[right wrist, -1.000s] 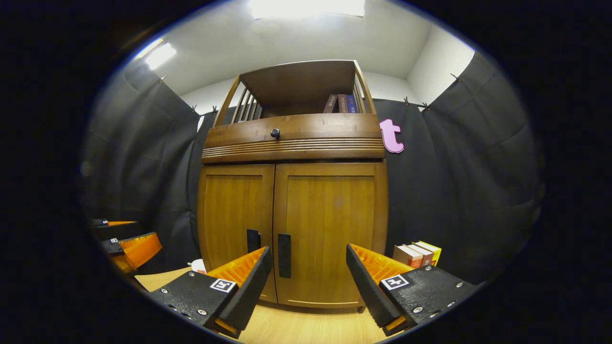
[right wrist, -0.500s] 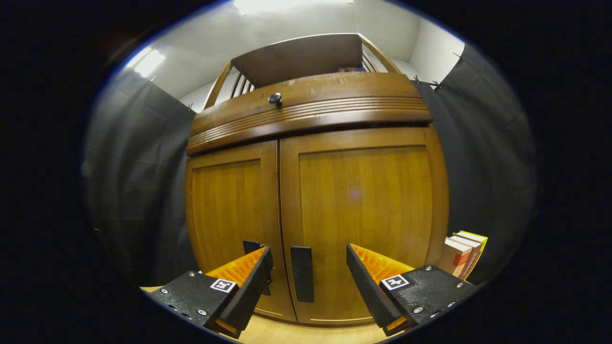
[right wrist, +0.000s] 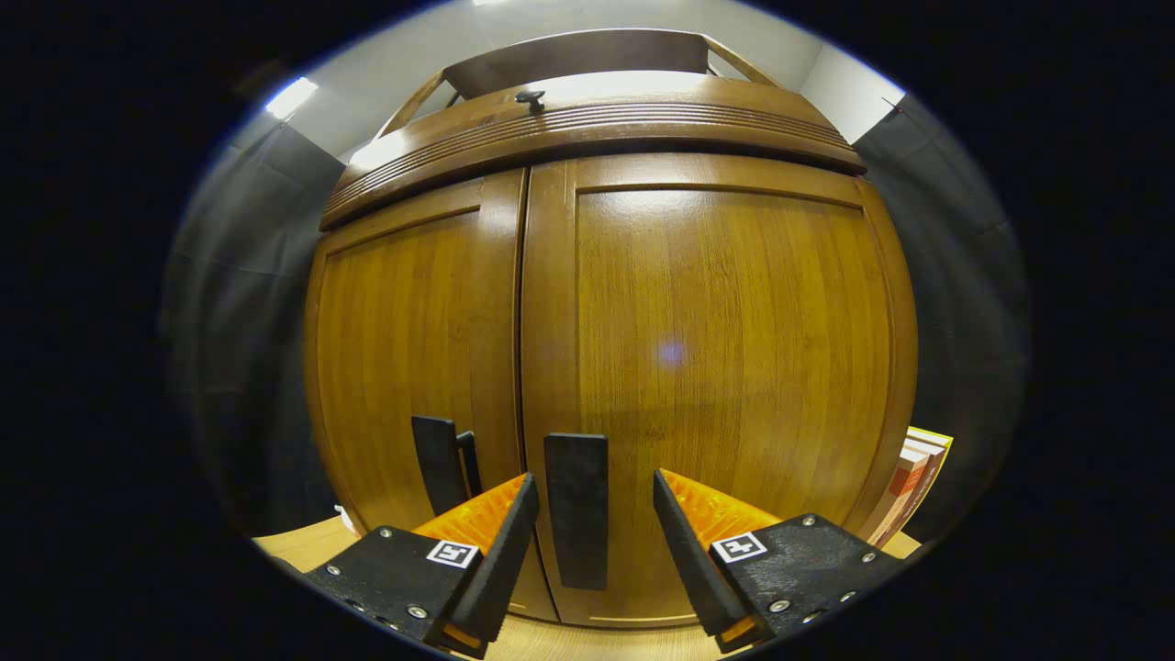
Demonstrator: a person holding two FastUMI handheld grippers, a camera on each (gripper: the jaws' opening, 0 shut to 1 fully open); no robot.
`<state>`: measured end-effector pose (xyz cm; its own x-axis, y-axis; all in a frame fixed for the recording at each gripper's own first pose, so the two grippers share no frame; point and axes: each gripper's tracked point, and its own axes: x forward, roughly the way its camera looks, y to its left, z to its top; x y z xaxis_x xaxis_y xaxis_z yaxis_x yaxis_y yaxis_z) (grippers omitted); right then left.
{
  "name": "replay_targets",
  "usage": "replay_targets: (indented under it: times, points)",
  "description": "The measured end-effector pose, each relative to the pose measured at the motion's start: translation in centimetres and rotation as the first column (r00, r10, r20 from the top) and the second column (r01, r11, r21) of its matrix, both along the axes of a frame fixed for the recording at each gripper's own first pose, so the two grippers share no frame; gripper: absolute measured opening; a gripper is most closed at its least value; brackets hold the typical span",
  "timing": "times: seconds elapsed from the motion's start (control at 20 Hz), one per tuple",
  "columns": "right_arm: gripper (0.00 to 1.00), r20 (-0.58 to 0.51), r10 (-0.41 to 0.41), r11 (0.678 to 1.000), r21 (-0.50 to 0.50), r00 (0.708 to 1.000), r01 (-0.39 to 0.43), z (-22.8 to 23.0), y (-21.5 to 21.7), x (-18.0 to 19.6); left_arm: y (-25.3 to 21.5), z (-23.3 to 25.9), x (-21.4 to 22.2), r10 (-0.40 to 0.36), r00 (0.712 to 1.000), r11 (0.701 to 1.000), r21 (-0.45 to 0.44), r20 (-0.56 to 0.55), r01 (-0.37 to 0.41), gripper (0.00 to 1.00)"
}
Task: Open the right door of the double-door shoe cabinet with the right hand, and open the left door with the left hand.
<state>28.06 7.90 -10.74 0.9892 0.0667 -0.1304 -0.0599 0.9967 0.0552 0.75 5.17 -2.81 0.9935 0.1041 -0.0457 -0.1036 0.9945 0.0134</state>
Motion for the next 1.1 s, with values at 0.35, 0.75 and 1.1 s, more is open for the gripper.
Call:
replay_targets:
  times: [0.35,0.75,1.1]
  points:
    - [0.60,0.024,-0.054,0.999,-0.001,0.998,0.054,-0.1,-0.1,1.1,0.4,0.2,0.5,-0.004,1.000,1.000,0.001,0.014,0.004,0.98]
    - [0.23,0.008,-0.004,1.000,-0.008,1.000,0.004,-0.7,1.0,0.8,0.7,0.2,0.1,-0.008,1.000,1.000,0.003,0.006,0.008,0.98]
    - [0.21,-0.017,0.022,1.000,-0.015,1.000,-0.022,-0.7,0.9,-0.4,-0.5,0.2,-0.6,-0.028,1.000,1.000,0.002,0.003,0.028,0.97]
